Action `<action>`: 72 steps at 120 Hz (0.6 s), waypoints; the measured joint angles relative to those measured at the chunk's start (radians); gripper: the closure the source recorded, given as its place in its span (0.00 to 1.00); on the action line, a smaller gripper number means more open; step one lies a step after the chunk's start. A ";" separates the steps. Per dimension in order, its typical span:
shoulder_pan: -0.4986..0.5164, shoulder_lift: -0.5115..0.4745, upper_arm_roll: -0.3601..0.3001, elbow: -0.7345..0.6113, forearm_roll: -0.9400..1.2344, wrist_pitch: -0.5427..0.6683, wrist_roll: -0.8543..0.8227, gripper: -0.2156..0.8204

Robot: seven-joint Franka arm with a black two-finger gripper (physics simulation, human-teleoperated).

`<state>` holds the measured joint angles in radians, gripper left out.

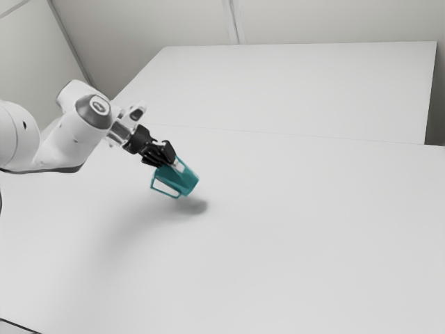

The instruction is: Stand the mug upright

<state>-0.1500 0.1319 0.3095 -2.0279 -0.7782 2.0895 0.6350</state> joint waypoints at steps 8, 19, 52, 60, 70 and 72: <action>-0.001 -0.001 -0.023 0.019 0.086 0.015 -0.039 0.96; -0.002 0.001 -0.054 0.031 0.211 0.041 -0.097 0.96; -0.006 0.016 -0.110 0.084 0.605 0.081 -0.301 0.96; -0.011 0.029 -0.119 0.090 0.665 0.087 -0.350 0.96; -0.011 0.044 -0.139 0.091 0.740 0.101 -0.413 0.96; -0.012 0.047 -0.142 0.091 0.753 0.104 -0.425 0.96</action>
<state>-0.1616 0.1787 0.1679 -1.9366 -0.0248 2.1940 0.2096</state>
